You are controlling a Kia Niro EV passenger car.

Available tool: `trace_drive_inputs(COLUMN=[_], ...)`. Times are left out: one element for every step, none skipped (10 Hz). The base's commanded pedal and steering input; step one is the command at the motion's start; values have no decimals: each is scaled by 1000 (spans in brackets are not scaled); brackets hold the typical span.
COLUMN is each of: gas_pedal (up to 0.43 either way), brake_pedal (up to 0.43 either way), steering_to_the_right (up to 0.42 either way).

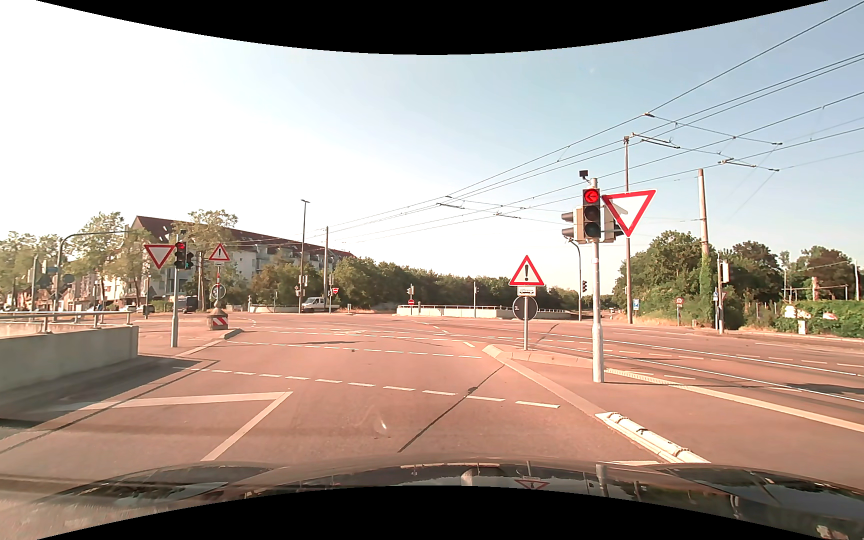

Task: Follow the waypoints while adhering to traffic rules and regulations

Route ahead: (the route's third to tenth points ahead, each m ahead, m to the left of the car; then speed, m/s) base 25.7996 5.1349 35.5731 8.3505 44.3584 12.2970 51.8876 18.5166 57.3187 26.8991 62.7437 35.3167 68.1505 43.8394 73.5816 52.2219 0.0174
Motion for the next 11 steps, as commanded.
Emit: trace_drive_inputs(gas_pedal=[0,0,0,0,0,0,0,0,0,0,0], brake_pedal=[226,232,226,226,232,232,226,232,232,226,232], steering_to_the_right=[-79,-79,-79,-79,-79,-79,-79,-79,-79,-79,-79])
